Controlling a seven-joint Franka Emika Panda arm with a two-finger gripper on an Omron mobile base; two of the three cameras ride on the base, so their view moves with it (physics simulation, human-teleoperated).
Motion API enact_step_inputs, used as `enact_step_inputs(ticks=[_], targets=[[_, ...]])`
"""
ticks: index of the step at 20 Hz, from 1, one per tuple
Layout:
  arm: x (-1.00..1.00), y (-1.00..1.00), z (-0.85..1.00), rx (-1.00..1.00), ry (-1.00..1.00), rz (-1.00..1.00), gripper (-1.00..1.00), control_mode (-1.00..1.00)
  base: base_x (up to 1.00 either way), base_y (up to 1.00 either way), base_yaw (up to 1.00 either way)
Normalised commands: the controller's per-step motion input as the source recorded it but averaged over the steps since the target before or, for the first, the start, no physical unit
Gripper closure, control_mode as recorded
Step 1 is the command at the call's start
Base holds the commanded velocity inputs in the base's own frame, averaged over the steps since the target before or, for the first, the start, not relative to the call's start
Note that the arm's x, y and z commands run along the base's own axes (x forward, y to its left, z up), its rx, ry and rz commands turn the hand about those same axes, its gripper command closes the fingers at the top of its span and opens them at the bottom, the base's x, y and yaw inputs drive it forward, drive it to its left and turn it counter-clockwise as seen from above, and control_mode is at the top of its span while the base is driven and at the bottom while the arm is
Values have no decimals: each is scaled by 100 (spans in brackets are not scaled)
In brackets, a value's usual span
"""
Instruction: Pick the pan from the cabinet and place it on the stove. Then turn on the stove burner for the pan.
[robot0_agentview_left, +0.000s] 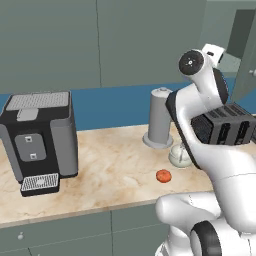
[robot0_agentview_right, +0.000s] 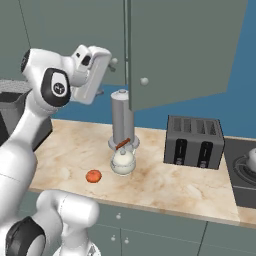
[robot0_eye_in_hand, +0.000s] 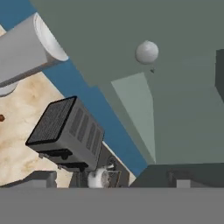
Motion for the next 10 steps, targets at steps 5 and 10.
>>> enact_step_inputs(ticks=[5,10], targets=[[36,-54,-6,-7,15,-13,-100,-100,0,0,0],[15,-57,-8,-4,13,-12,-100,-100,0,0,0]])
